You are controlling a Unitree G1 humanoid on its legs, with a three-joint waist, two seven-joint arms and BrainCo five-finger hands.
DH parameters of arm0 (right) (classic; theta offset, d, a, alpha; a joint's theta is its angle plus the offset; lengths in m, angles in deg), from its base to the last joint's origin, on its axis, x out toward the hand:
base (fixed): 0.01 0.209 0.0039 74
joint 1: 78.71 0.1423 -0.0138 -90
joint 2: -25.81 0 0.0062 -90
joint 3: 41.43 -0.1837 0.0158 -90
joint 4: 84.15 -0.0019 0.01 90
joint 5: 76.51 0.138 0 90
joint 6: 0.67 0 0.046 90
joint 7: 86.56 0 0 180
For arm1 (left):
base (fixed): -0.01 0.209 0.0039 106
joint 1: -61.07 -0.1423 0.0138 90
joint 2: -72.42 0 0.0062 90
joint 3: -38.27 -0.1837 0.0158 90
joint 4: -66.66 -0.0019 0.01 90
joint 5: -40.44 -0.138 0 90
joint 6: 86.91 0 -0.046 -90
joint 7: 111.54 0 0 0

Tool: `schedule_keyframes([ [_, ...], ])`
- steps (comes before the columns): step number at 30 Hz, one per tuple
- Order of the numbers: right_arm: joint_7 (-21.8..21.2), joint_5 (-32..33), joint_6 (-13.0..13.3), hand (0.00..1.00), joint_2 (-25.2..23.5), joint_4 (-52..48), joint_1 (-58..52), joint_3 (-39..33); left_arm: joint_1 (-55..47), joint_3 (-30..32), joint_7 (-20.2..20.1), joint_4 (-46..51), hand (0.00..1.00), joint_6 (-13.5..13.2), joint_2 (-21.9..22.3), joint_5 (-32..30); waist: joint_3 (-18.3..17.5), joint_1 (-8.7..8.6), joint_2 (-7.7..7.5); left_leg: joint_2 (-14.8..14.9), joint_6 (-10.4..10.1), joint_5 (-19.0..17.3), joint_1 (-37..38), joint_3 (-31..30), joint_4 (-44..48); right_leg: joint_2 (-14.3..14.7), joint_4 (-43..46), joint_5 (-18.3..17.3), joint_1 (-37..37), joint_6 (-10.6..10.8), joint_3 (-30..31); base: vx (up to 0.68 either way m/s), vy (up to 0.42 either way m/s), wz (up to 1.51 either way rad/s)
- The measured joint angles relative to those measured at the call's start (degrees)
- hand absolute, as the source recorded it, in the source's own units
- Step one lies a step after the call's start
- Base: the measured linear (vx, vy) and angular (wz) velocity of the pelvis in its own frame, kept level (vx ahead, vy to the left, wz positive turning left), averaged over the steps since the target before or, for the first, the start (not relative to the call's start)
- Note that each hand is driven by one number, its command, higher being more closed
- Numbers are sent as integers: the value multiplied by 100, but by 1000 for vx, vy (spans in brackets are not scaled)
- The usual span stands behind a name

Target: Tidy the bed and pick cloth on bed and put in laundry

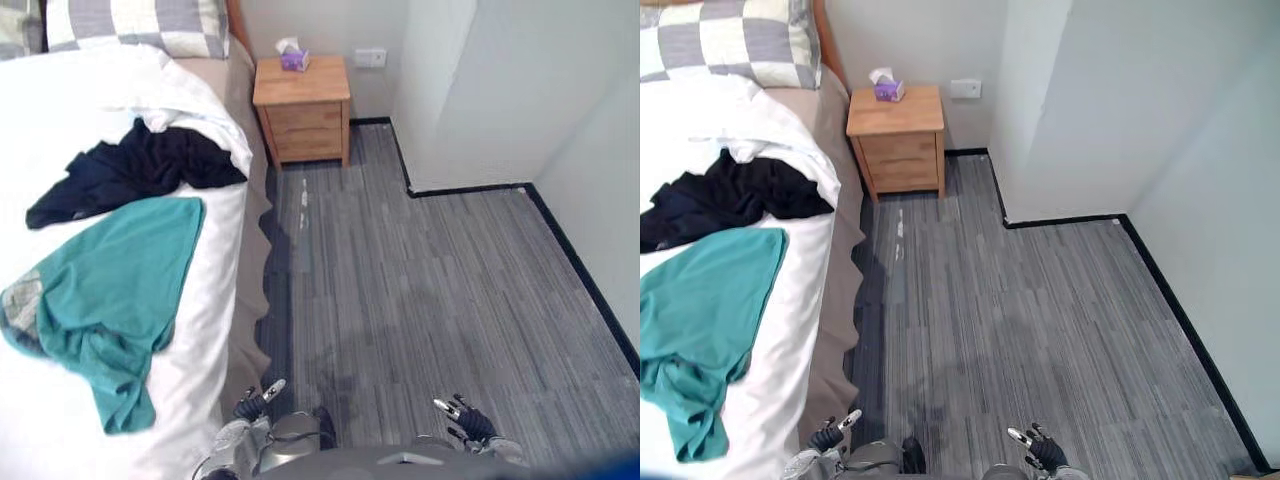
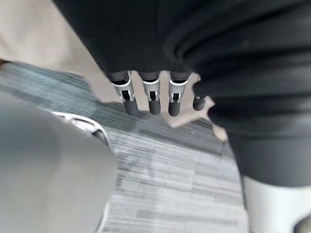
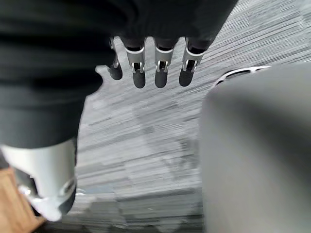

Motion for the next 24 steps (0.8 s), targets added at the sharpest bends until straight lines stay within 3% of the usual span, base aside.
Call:
schedule_keyframes([
  [1, 14, 4, 124, 0, -47, -130, -58, -16, -31, -29, -21, 5, 0, 1, -63, 7, 30, -93, -56, -86, 8, -57, 251, -70, -107, -219, 971, 296, -387, -155, 9, 335, 43, 38],
  [2, 10, 6, 148, 0, -70, -179, -47, -21, -47, -138, -41, -8, 0, 26, -144, 6, 24, -145, -109, -73, 34, -89, 484, -184, -111, -285, 1602, 162, -588, -91, -51, 358, 18, 41],
  [4, 10, 18, 135, 0, -100, -168, -29, -15, -31, -227, -65, -8, 0, 69, -177, 13, 26, -207, -119, 54, 24, -148, 724, -336, -158, -174, 1813, -194, -798, -114, -278, 374, -66, 55],
  [6, 3, 129, 85, 0, -120, -216, 43, -24, 6, -231, -61, -9, 0, 111, -149, 95, 67, -240, -30, 289, 13, -145, 912, -505, -313, 165, 1430, -457, -1109, -194, -557, 488, -189, 52],
  [8, 10, 129, -56, 0, 17, -217, 93, 60, 22, -223, -50, -24, 0, 195, -101, 171, 171, -236, 134, 684, -40, -114, 1146, -724, -441, 680, 25, -397, -1331, -235, -916, 464, -255, 50],
  [9, 21, 131, -114, 0, 13, -214, 61, 103, -4, -227, -52, -37, 0, 226, -102, 169, 167, -253, 120, 727, -105, -81, 1182, -799, -455, 761, -568, -202, -1336, -226, -926, 445, -292, 71],
  [10, 39, 131, -213, 0, 2, -203, -38, 211, -6, -228, -56, -61, 0, 242, -116, 161, 148, -268, -10, 689, -301, -79, 1262, -876, -488, 805, -1839, 435, -1229, -200, -793, 463, -319, 85],
  [11, 34, 184, -300, 0, 18, -102, -72, 164, 84, -227, -46, -144, 0, 235, -95, 81, 223, -314, 37, 770, -689, -202, 1401, -1024, -535, 916, -2359, 1161, -1015, -692, -826, 431, -283, 70],
  [12, 84, 181, -320, 0, 100, -64, -7, 148, 86, -243, -72, -169, 0, 244, -45, 52, 233, -272, 137, 826, -742, -231, 1375, -1023, -572, 949, -2310, 1134, -1008, -672, -871, 327, -224, 51],
  [13, 140, 168, -321, 0, 118, -32, 79, 144, 138, -224, -73, -138, 0, 211, 15, 15, 374, -277, 148, 678, -743, -203, 1342, -1174, -700, 878, -2062, 935, -1025, -632, -839, 192, -170, 27],
  [14, 145, 157, -308, 0, 91, -25, 76, 116, 132, -217, -69, -100, 0, 194, 12, -5, 427, -267, 142, 568, -717, 68, 1321, -1238, -773, 837, -1679, 630, -1038, -622, -763, 158, -180, 32],
  [15, 166, 156, -299, 0, 78, -14, 73, 118, 118, -216, -70, -106, 0, 197, -10, -14, 413, -275, 152, 589, -714, 44, 1371, -1091, -706, 826, -1496, 447, -1042, -636, -752, 132, -179, 33],
  [17, 224, 158, -215, 0, 103, 1, 71, 256, 96, -150, -57, -118, 0, 206, 4, -237, 366, -315, 158, 760, -803, -135, 1408, -1162, -660, 868, -1103, -147, -1119, -642, -835, 130, -174, 27],
  [18, 227, 158, -199, 0, 109, 4, 71, 256, 99, -135, -52, -117, 0, 205, 14, -240, 355, -331, 175, 813, -792, -205, 1401, -1157, -657, 894, -1010, -238, -1166, -647, -860, 107, -157, 13],
  [20, 226, 154, -202, 0, 175, -16, 77, 263, 106, -115, 36, -153, 0, 211, 70, -232, 297, -372, 358, 1084, -712, -678, 1275, -1193, -437, 1080, -735, -516, -1328, -693, -989, 133, -146, 3],
  [21, 226, 98, -224, 0, 174, -2, 85, 267, 122, -55, 73, -179, 0, 195, 44, -171, 274, -333, 318, 1167, -707, -632, 777, -1282, 607, 1126, -794, -551, -1318, -756, -941, 132, -132, -11],
  [22, 225, 94, -248, 0, 215, 11, 80, 262, 124, -16, 76, -157, 0, 192, 35, -154, 270, -330, 331, 1256, -611, -504, 427, -1342, 1355, 1140, -918, -537, -1221, -732, -946, 158, -123, -13],
  [24, 216, 42, -299, 0, 255, 7, -20, 281, 77, 115, 101, -90, 0, 197, 65, 9, 339, -360, 525, 1508, -524, 764, -529, -1882, 3604, 1413, -1526, -546, -472, -762, -934, 205, -94, -5],
])
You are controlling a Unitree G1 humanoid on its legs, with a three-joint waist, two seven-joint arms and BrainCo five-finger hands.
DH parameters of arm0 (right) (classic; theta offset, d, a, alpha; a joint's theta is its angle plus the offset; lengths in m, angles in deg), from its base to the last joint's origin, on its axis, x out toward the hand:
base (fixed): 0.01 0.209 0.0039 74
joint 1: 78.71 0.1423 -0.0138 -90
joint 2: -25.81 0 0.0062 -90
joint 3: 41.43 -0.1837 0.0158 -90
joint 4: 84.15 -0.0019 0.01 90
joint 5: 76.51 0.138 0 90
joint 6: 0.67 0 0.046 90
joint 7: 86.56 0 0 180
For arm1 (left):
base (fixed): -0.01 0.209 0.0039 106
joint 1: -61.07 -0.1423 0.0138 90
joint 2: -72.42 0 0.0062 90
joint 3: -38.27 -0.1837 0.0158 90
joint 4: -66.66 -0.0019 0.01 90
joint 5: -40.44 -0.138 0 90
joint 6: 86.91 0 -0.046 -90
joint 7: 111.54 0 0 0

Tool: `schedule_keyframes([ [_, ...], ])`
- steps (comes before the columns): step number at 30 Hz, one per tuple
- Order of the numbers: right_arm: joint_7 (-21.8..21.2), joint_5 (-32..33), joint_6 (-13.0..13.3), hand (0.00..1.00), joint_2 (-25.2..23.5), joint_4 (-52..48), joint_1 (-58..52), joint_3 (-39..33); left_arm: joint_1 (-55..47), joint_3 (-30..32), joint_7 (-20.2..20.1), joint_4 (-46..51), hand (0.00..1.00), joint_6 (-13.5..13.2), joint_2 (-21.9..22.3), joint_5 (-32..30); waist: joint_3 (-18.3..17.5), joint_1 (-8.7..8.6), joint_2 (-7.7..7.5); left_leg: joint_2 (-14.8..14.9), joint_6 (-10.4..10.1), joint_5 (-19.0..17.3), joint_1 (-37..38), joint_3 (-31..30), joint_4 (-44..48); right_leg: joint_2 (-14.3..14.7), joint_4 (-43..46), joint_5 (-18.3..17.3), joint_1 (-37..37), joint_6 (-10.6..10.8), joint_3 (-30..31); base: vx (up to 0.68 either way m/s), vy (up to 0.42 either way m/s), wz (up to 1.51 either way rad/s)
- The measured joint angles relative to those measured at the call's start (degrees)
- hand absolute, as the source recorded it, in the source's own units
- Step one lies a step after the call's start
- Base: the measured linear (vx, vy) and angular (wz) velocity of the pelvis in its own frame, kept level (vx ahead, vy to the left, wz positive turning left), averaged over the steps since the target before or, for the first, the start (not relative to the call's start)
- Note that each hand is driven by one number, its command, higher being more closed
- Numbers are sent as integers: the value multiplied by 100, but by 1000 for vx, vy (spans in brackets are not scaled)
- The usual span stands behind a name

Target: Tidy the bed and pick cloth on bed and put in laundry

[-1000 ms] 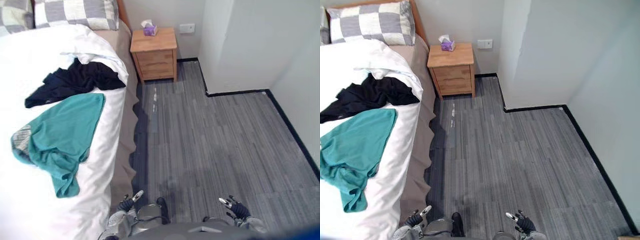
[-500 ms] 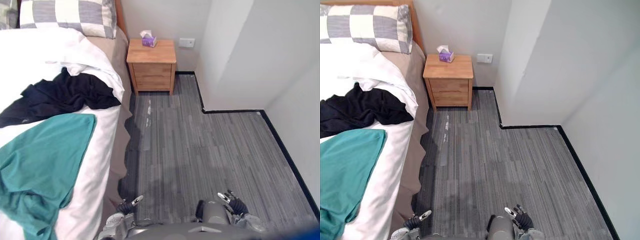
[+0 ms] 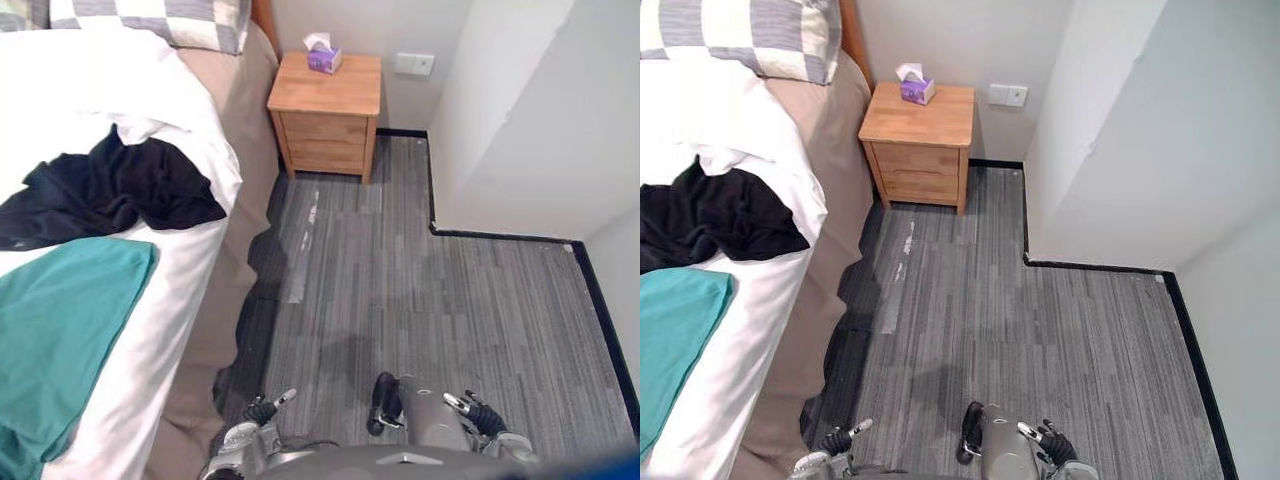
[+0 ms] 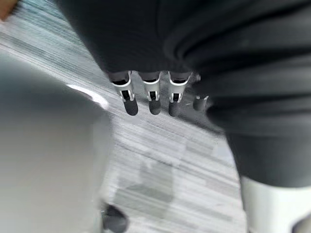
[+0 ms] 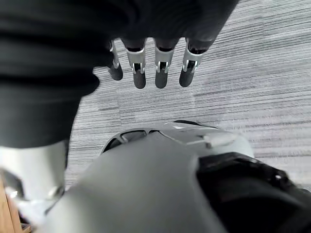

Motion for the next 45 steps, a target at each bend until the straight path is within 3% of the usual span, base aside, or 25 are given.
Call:
schedule_keyframes([
  [2, 6, -42, -41, 0, 40, 1, -49, 2, -67, -4, 27, 126, 0, 18, 7, 0, -36, -8, 76, 11, 15, -187, -491, -96, 946, 71, -232, -70, 446, -121, 20, 256, -39, -3],
  [4, 5, -48, -58, 0, 38, -2, -105, -26, -81, 67, -16, 234, 0, 17, 32, 20, -40, 58, 53, -133, 65, -522, -895, 137, 1012, 77, -490, -88, 765, -141, 116, 288, -43, -18],
  [5, 0, -54, -59, 0, 39, -6, -151, -45, -92, 126, -88, 353, 0, 13, 46, 39, -34, 201, 24, -261, 84, -698, -1028, 425, 522, 41, -645, -76, 924, -100, 218, 337, -2, -43],
  [7, -16, -54, -93, 0, -13, -55, -159, -111, -80, 225, -186, 405, 0, -1, 76, 53, 0, 280, -48, -554, 55, -805, -1119, 719, -667, -76, -780, -7, 1136, -14, 317, 421, 81, -41],
  [9, -81, -65, -94, 0, -88, -57, -161, -213, -77, 256, -218, 445, 0, -25, 76, 96, 23, 290, -164, -946, 30, -637, -1095, 898, -2226, -259, -832, -71, 1246, 108, 422, 407, 124, -34],
  [11, -132, -113, -84, 0, -126, -63, -219, -304, -81, 295, -203, 457, 0, -123, 118, 163, 32, 360, -211, -1172, 92, 466, -997, 966, -3600, -382, -908, -206, 1451, 391, 674, 425, 195, -51],
  [12, -126, -113, -84, 0, -157, -64, -232, -303, -73, 296, -193, 454, 0, -137, 132, 176, 31, 411, -272, -1242, 375, 569, -934, 1033, -3631, -437, -927, -242, 1513, 489, 783, 462, 218, -46],
  [14, -116, -154, -28, 0, -358, -103, -233, -304, -50, 278, -155, 468, 0, -217, 51, 222, -141, 446, -595, -1456, 497, 195, -903, 1224, -3470, -689, -1232, -141, 1649, 695, 968, 452, 204, -24],
  [16, -99, -198, -27, 0, -416, -97, -236, -305, -34, 254, -122, 452, 0, -220, -45, 293, -182, 473, -672, -1473, 555, -180, -958, 1252, -3098, -773, -1182, -85, 1712, 794, 973, 379, 188, -8],
  [19, -4, -284, -36, 0, -406, -93, -231, -399, -56, 132, -41, 310, 0, -192, -68, 307, -231, 464, -664, -1655, 629, -761, -502, 1279, -3000, -1114, 739, -10, 1185, 911, 1108, 413, 217, -3],
  [21, 136, -340, -45, 0, -423, -29, -238, -465, -75, -59, -36, 207, 0, -207, -139, 341, -227, 434, -683, -1856, 737, -907, 64, 1235, -3197, -1515, 2750, 207, 468, 926, 1093, 437, 143, 18],
  [22, 196, -387, -53, 0, -422, 12, -238, -503, -102, -102, -38, 204, 0, -207, -171, 345, -229, 432, -671, -1875, 773, -915, 362, 1199, -3316, -1548, 3201, 128, 314, 916, 1063, 567, 93, 40],
  [25, 302, -441, -46, 0, -389, 12, -157, -479, -215, -285, -36, 100, 0, -200, -249, 576, -271, 269, -564, -1751, 789, -893, 1037, 878, -3740, -1363, 3063, -230, -76, 813, 465, 365, -9, 49],
  [28, 302, -455, -38, 0, -274, -30, -81, -357, -177, -295, -23, 93, 0, -120, -176, 747, -215, 123, -373, -1357, 681, -829, 1208, 312, -3928, -728, 1508, -200, -669, 680, 367, 401, -145, 76],
  [29, 308, -458, -45, 0, -260, -69, -75, -277, -154, -296, -25, 93, 0, -98, -153, 767, -199, 75, -345, -1256, 653, -813, 1206, 70, -3925, -506, 795, 64, -766, 663, 592, 467, -278, 136],
  [30, 315, -456, -45, 0, -299, -78, -104, -245, -141, -294, -29, 94, 0, -90, -123, 762, -218, 43, -410, -1231, 516, -787, 1204, -237, -3916, -316, -313, 690, -713, 675, 1067, 393, -319, 171],
  [31, 351, -416, -30, 0, -434, -62, -196, -276, -153, -275, -44, 100, 0, -106, -158, 686, -230, 12, -525, -1287, 268, -902, 1258, -574, -3918, -372, -1254, 1781, -461, 827, 1573, 476, -432, 180],
  [32, 365, -386, -42, 0, -339, -31, -132, -364, -119, -189, -31, 77, 0, -128, -67, 644, -193, 21, -373, -1142, 133, -994, 1370, -696, -3964, -251, -1092, 1814, -294, 236, 1379, 385, -360, 140],
  [34, 360, -379, 58, 0, -220, -179, -152, -406, -192, 25, -48, 115, 0, -221, 243, 480, -131, 74, -142, -959, 101, -847, 1362, -627, -3997, -147, -340, 1360, -399, 412, 1897, 319, -232, 136],
  [35, 359, -381, 105, 0, -218, -200, -165, -358, -236, 219, -51, 122, 0, -308, 266, 394, -134, 65, -188, -943, -14, -747, 1407, -640, -4040, -221, 79, 896, -382, 332, 1900, 275, -203, 150],
  [38, 341, -446, 199, 0, -113, -235, -107, -4, -351, 598, -50, 131, 0, -489, 354, 369, -189, 188, -250, -790, -172, -661, 1445, -627, -4109, -300, 504, 248, -384, 203, 1558, 168, -230, 80],
  [40, 336, -506, 196, 0, -115, -222, -82, 108, -390, 655, -46, 130, 0, -545, 354, 363, -314, 216, -254, -684, -282, -588, 1236, -646, -3982, -289, 452, 20, -377, 275, 1369, 80, -214, 56],
  [42, 292, -580, 173, 0, -136, -237, -83, 148, -380, 676, -47, 173, 0, -593, 326, 385, -336, 157, -285, -580, -289, -558, 663, -620, -3108, -293, 173, 8, -169, 275, 1058, 95, -205, 84],
  [44, 284, -637, 86, 0, -137, -302, -116, 195, -384, 724, -48, 340, 0, -603, 288, 407, -306, 167, -335, -349, -313, -479, -158, -290, -1675, -319, -174, -9, 246, 241, 675, 104, -91, 101],
  [45, 284, -659, -4, 0, -140, -334, -173, 270, -374, 719, -45, 392, 0, -609, 254, 449, -316, 185, -378, -229, -271, -498, -509, 400, -1050, -459, -378, 51, 601, 137, 284, 102, -29, 96],
])
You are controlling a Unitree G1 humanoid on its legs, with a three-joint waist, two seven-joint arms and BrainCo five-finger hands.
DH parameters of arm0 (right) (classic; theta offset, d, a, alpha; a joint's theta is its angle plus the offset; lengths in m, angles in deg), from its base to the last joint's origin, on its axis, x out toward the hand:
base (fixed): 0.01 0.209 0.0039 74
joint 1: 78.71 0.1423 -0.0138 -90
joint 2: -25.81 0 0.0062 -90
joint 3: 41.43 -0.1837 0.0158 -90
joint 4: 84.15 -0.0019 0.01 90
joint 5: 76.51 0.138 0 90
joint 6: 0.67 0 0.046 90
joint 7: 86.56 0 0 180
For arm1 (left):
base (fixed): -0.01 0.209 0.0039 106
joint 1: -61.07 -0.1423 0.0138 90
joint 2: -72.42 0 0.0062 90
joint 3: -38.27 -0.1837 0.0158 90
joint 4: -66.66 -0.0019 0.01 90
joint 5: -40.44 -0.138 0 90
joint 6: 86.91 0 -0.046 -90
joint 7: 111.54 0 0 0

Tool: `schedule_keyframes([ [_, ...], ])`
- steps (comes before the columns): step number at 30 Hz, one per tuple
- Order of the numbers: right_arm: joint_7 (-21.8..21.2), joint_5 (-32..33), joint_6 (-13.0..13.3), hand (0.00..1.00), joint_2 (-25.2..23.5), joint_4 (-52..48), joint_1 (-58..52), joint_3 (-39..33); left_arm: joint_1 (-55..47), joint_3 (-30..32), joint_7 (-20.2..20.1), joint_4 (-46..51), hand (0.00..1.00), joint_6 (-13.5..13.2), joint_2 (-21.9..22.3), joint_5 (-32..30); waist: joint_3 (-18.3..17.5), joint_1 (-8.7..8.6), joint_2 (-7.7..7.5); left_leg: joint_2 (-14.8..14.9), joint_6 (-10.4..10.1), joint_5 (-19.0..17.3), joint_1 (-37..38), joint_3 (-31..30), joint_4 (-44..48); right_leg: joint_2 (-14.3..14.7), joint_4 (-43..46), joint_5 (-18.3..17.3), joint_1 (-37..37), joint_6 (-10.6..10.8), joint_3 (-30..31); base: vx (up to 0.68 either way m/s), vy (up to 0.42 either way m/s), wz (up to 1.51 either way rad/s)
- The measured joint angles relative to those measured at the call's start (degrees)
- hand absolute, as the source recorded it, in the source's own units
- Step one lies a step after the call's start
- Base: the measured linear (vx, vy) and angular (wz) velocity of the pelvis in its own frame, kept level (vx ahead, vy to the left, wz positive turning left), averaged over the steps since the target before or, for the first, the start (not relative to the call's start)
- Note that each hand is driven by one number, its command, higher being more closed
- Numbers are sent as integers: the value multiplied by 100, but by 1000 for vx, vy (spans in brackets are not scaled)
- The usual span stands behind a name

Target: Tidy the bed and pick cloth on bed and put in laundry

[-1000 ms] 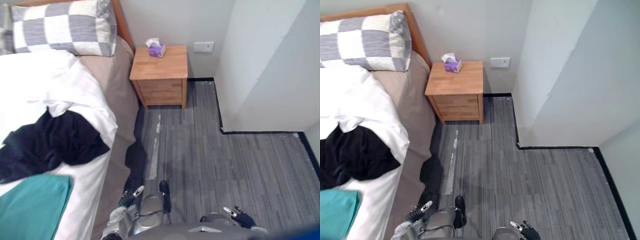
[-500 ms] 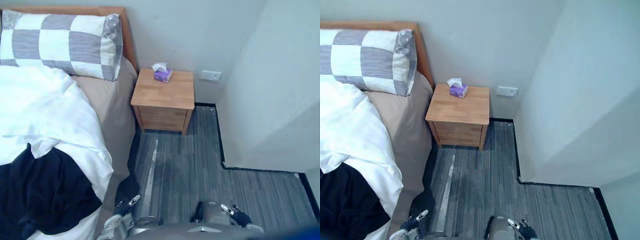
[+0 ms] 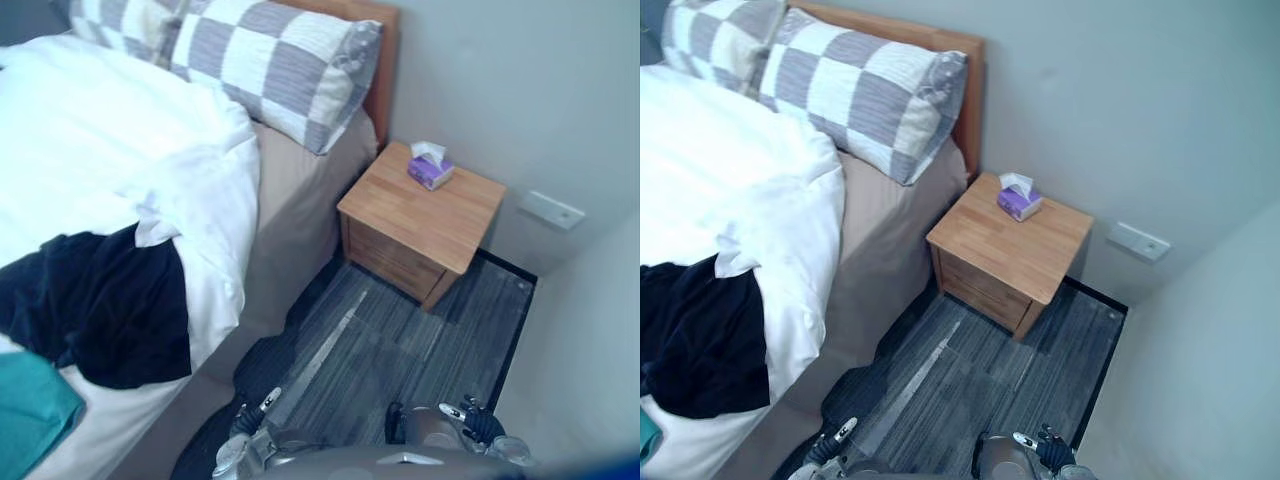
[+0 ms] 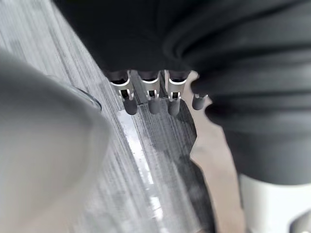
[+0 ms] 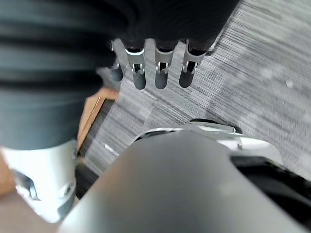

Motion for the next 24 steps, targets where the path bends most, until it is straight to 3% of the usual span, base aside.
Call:
schedule_keyframes([
  [2, -5, -52, -120, 0, 4, -19, -62, 1, 31, -96, -1, -16, 0, 16, -35, 12, -49, 29, -30, 52, 139, -21, -35, 1169, -250, -196, -99, 35, 320, 8, -339, 139, 2, 100],
  [4, -52, -125, -187, 0, 59, -7, -74, -16, 36, -111, -4, -48, 0, 24, 7, 122, -96, 58, 38, -42, 357, 227, 17, 2043, -928, -315, -105, 7, 451, 49, -595, 184, 54, 96],
  [6, -90, -289, -228, 0, 7, 88, 62, -29, 34, -212, -8, -71, 0, 34, -31, 241, -143, 63, -45, -454, 561, 341, 209, 2412, -1787, -462, -391, 168, 573, 230, -891, 281, 108, 101],
  [8, -130, -315, -233, 0, -72, 237, 125, -97, 4, -270, -34, -89, 0, 26, -109, 278, -114, 144, -123, -665, 715, 443, 350, 2552, -2222, -486, -714, 327, 816, 297, -1188, 205, 85, 72],
  [13, -116, -495, -256, 0, -149, 335, 294, -38, -132, -298, -63, -89, 0, -4, -197, 294, -204, 275, -304, -899, 694, 518, 802, 2392, -2676, -510, -767, 384, 1370, 386, -1431, 146, -9, 49],
  [16, -93, -389, -264, 0, -264, 363, 410, -15, -126, -300, -143, -85, 0, 22, -240, 150, -231, 265, -382, -983, 702, 742, 860, 2095, -2973, -481, -554, 473, 1400, 477, -1704, 74, -120, 62],
  [19, 8, -155, -216, 0, -230, 352, 466, -19, -82, -280, -144, -91, 0, 42, -283, -252, -170, 230, -418, -1190, 720, 779, 1099, 1917, -3392, -919, 1246, 499, 916, 437, -1643, 70, 16, 83],
  [20, 17, 126, -171, 0, -202, 345, 500, -26, -67, -340, -125, -111, 0, 55, -303, -566, -102, 80, -322, -1264, 751, 663, 1407, 1605, -3811, -1158, 2688, 585, 370, 168, -1072, 104, -13, 132],
  [21, 18, 243, -134, 0, -238, 345, 506, -9, -11, -340, -119, -147, 0, 73, -369, -678, -51, 17, -459, -1296, 787, 693, 1467, 1511, -3865, -1225, 2963, 194, 168, 241, -786, 101, -112, 147],
  [22, -27, 490, -35, 0, -260, 322, 569, 122, 65, -327, -102, -213, 0, 85, -397, -734, 25, 19, -453, -1225, 705, 742, 1480, 1237, -3842, -1137, 2915, -348, -97, 308, -552, 82, -166, 107],
  [24, -168, 954, 77, 0, -336, 296, 660, 305, 146, -344, -107, -284, 0, 112, -377, -837, 84, 31, -351, -1043, 548, 789, 1492, 880, -3849, -905, 1969, -434, -427, 395, -233, 82, -150, 95],
])
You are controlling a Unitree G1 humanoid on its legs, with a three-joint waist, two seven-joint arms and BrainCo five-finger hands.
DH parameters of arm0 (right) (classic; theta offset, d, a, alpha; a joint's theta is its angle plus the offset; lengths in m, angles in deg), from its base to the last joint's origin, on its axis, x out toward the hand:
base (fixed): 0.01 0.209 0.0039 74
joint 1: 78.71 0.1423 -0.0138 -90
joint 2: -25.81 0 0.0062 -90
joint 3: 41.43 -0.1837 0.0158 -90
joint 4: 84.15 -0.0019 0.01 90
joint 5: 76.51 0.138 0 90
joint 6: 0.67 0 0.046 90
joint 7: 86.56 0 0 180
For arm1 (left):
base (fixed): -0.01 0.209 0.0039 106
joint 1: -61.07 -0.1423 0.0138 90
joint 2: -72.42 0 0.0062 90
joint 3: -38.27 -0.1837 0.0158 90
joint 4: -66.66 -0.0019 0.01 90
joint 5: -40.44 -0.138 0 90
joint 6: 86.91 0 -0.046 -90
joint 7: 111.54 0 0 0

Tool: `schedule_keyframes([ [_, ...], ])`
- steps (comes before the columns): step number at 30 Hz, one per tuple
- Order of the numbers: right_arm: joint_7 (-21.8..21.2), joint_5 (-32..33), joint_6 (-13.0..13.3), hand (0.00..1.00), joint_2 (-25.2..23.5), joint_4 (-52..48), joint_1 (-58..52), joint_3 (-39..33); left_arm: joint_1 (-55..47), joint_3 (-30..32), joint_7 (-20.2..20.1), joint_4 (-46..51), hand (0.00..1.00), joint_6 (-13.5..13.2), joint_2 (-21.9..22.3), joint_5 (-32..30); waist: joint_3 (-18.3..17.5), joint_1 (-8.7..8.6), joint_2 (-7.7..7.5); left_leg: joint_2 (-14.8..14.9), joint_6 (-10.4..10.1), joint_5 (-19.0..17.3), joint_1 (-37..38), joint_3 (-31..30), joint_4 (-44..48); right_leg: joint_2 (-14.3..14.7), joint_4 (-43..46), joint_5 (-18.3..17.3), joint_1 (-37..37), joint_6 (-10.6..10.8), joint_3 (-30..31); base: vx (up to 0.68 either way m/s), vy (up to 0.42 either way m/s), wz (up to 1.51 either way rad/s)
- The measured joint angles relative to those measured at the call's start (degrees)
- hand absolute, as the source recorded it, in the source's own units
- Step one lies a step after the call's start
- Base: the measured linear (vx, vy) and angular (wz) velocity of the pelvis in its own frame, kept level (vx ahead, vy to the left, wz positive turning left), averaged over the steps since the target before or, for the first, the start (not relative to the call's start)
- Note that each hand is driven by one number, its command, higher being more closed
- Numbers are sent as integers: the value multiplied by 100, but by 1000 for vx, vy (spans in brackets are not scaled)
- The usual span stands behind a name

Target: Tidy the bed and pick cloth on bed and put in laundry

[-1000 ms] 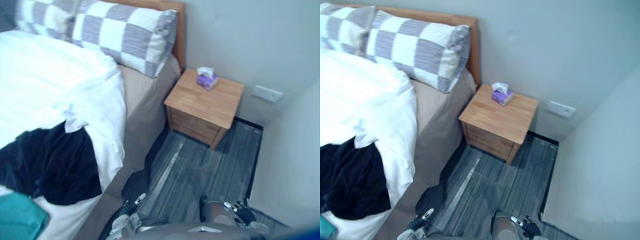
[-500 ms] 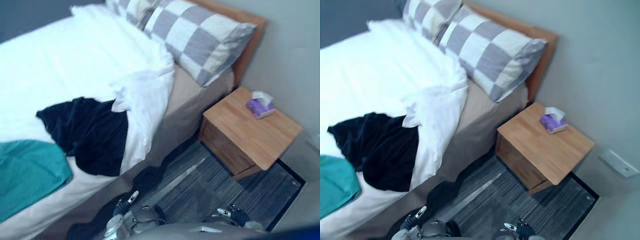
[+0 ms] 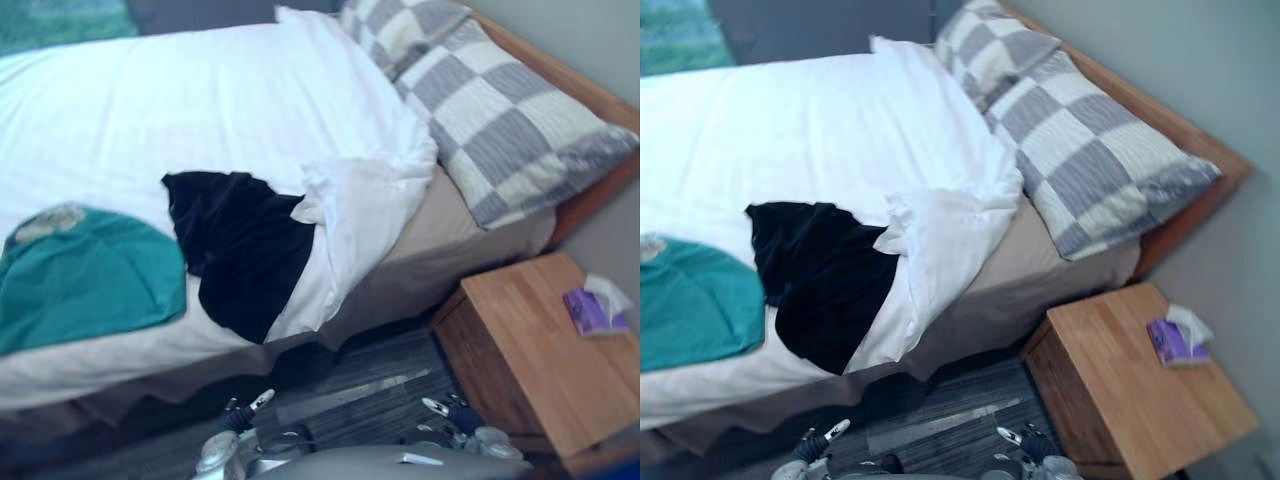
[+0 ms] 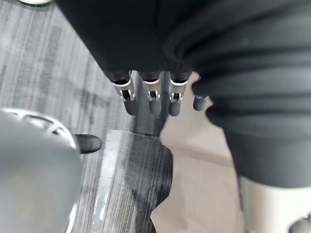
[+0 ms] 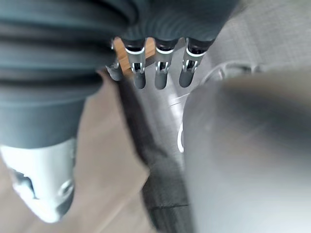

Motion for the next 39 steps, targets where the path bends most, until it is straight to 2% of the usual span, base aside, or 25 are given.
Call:
schedule_keyframes([
  [1, -50, 168, 43, 0, -19, -11, -6, 17, 8, 1, -1, 1, 0, 12, 0, -31, 13, -7, 1, 16, -57, 0, -6, -99, -8, 77, -480, 108, -5, 61, 152, 62, -202, 102],
  [2, -181, 469, 124, 0, -111, -10, -10, 73, 15, -4, -15, 27, 0, -2, -90, -83, 18, -20, -222, -172, -161, -24, -11, -361, -79, 118, -1779, 827, 21, 125, 772, 69, -232, 88],
  [4, -172, 696, 171, 0, -125, 56, 4, 30, 57, -43, -11, -2, 0, -28, -25, -180, -39, -25, -116, -101, -327, 123, -30, -507, -323, 240, -1856, 726, 52, 129, 590, 111, -209, 66],
  [5, -161, 805, 245, 0, -47, 52, 46, 32, 50, -42, -12, 4, 0, -88, 100, -265, -22, -6, 118, 40, -366, 281, -100, -520, -460, 417, -1993, 702, 25, 117, 543, 171, -190, 34],
  [6, -156, 921, 383, 0, 20, 37, 63, 33, 72, -42, -14, 1, 0, -169, 185, -356, 41, 3, 257, 130, -423, 368, -116, -547, -587, 552, -2101, 718, 31, 118, 515, 152, -125, 22],
  [7, -149, 937, 428, 0, 40, 36, 64, 30, 70, -35, -13, 0, 0, -213, 215, -394, 31, 8, 308, 164, -446, 397, -115, -551, -643, 588, -2131, 732, 34, 105, 474, 215, -138, 25],
  [8, -114, 1055, 490, 0, 52, 35, 36, 26, 56, -34, -13, -5, 0, -300, 262, -540, 12, -31, 340, 220, -465, 429, -95, -526, -719, 638, -2145, 802, 94, -4, 365, 175, -77, 31],
  [10, -54, 1195, 525, 0, 7, 9, -10, 22, 54, -57, -18, 0, 0, -409, 326, -673, 21, -82, 317, 279, -469, 431, -64, -491, -684, 705, -2173, 804, 266, -7, 408, 227, -53, 48],
  [13, 122, 1411, 522, 0, -171, -124, -118, 0, 35, -103, -67, 21, 0, -604, 290, -648, -22, 1, 147, 313, -476, 432, 78, -299, -693, 777, -2288, 803, 458, -8, 572, 221, 6, 18],
  [14, 254, 1577, 519, 0, -231, -190, -171, -36, 34, -95, -89, 25, 0, -630, 275, -651, -55, 58, 92, 291, -486, 426, 120, -168, -691, 764, -2333, 804, 500, -8, 601, 189, 38, -7],
  [16, 474, 1824, 527, 0, -317, -222, -210, -177, 17, -66, -120, 21, 0, -632, 256, -670, -88, 60, 37, 228, -491, 421, 205, -41, -689, 715, -2445, 804, 621, -8, 655, 108, 43, -11],
  [17, 630, 1934, 533, 0, -371, -218, -262, -313, 9, 72, -126, 5, 0, -633, 280, -704, -122, 64, -8, 203, -493, 417, 272, 74, -679, 669, -2539, 805, 714, -8, 726, 107, 51, -15],
  [22, 1203, 2202, 600, 0, -404, -330, -701, -988, -65, 589, -123, 4, 0, -673, 418, -878, -179, 91, -13, 211, -528, 185, 468, 319, -500, 648, -2744, 847, 1048, 30, 795, 46, 32, -13],
  [25, 1578, 2279, 711, 0, -375, -664, -917, -1507, -113, 948, -118, 3, 0, -737, 424, -990, -266, 91, -107, 226, -543, 174, 501, 445, -557, 683, -2859, 860, 1054, 53, 872, -24, -9, -17],
  [28, 1817, 2266, 829, 0, -148, -1127, -990, -2042, -133, 1048, -139, 6, 0, -735, 409, -1040, -300, 85, -117, 295, -544, 174, 511, 462, -716, 793, -2962, 996, 1036, 63, 873, -72, -13, -1],
  [31, 1921, 2181, 860, 0, 164, -1784, -949, -2628, -248, 1180, -159, 8, 0, -731, 175, -1101, -411, 96, -258, 306, -543, 174, 478, 460, -798, 837, -3098, 1081, 1037, 46, 898, -99, 1, 0],
  [34, 1921, 2089, 943, 0, 596, -2360, -869, -2782, -617, 1178, -193, 6, 0, -730, -23, -1098, -533, 93, -325, 269, -533, 177, 448, 419, -810, 833, -3142, 1079, 1016, 45, 967, -79, -11, -4],
  [39, 1978, 1350, 889, 0, 1322, -3005, -489, -2858, -1078, 1146, -280, -1, 0, -730, -164, -1088, -610, 68, -362, 131, -419, 275, 149, 221, -814, 808, -3215, 1100, 843, 32, 968, -52, 0, 16],
])
